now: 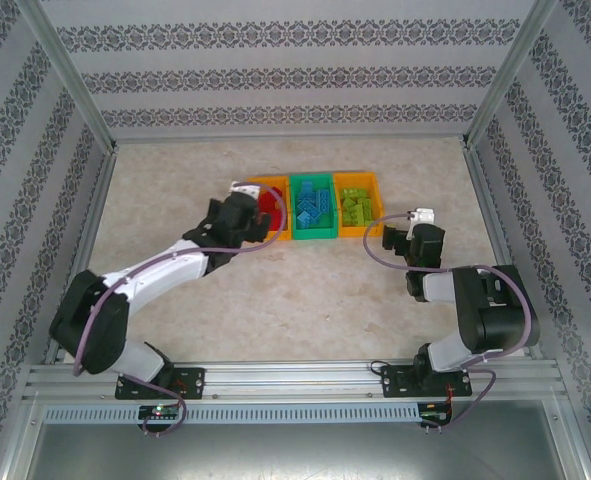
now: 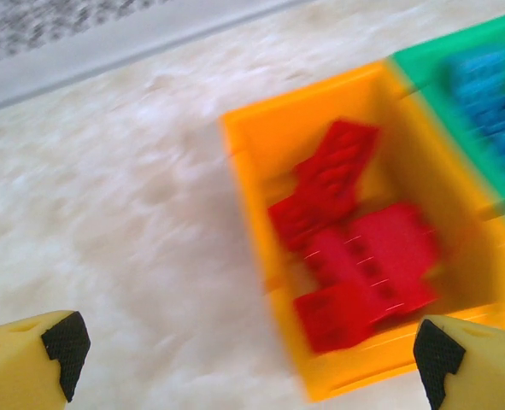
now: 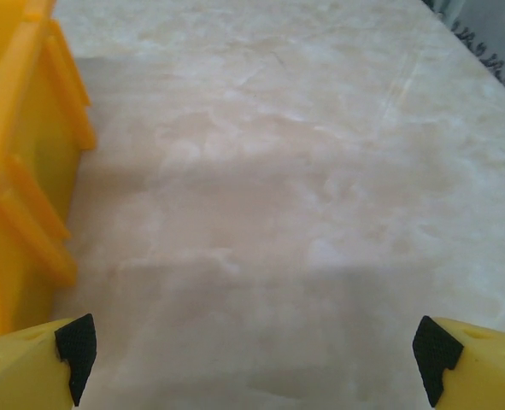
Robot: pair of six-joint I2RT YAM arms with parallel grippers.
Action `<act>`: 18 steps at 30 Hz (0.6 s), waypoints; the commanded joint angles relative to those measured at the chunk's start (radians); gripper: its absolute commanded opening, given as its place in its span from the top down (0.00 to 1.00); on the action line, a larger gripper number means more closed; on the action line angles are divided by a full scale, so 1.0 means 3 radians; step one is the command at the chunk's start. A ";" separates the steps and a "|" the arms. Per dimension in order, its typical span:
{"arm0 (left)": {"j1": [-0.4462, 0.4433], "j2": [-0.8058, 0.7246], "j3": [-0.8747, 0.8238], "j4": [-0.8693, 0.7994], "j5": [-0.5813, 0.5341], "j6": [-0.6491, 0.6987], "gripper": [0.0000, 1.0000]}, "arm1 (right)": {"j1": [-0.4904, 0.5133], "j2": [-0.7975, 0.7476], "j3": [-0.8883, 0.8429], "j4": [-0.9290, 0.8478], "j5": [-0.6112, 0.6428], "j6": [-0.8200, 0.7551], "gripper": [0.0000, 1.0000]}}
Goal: Sort the legos into containers by color
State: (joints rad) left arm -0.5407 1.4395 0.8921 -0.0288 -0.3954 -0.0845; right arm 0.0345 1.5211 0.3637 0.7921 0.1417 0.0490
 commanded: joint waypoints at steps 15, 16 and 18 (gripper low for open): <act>0.1284 0.0029 -0.1417 0.2316 0.0624 0.0636 0.01 | -0.0023 -0.0048 0.0066 0.0340 -0.0302 -0.0097 0.02; 0.1350 0.0090 -0.1537 0.2559 0.0689 0.0582 0.01 | -0.0021 -0.0052 0.0066 0.0336 -0.0300 -0.0099 0.02; 0.1473 0.0168 -0.1687 0.2893 0.0701 0.0427 0.01 | -0.0020 -0.0046 0.0064 0.0338 -0.0301 -0.0101 0.02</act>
State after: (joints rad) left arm -0.1482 1.4616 0.4397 0.6304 -0.2287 0.0898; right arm 0.0345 1.5192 0.3710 0.8650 0.0689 0.0257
